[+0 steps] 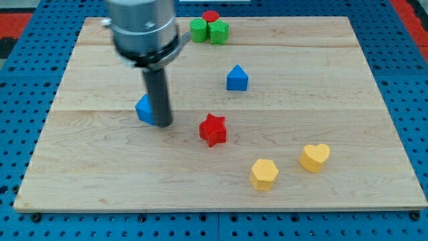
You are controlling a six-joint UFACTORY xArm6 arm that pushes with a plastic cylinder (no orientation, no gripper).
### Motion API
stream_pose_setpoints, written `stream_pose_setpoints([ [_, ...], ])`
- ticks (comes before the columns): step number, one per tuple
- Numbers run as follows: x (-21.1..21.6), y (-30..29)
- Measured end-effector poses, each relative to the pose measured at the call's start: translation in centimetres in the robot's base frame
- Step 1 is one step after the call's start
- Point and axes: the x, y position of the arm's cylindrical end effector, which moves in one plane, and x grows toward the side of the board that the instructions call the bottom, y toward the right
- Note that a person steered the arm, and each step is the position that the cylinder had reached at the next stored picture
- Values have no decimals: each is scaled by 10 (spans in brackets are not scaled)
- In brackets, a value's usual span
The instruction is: Push the blue cube towards the blue triangle
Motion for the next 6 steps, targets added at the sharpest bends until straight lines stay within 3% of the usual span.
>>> stream_pose_setpoints([
  [1, -4, -42],
  [3, -94, -54],
  [4, -113, -71],
  [5, -129, 1],
  [6, -122, -42],
])
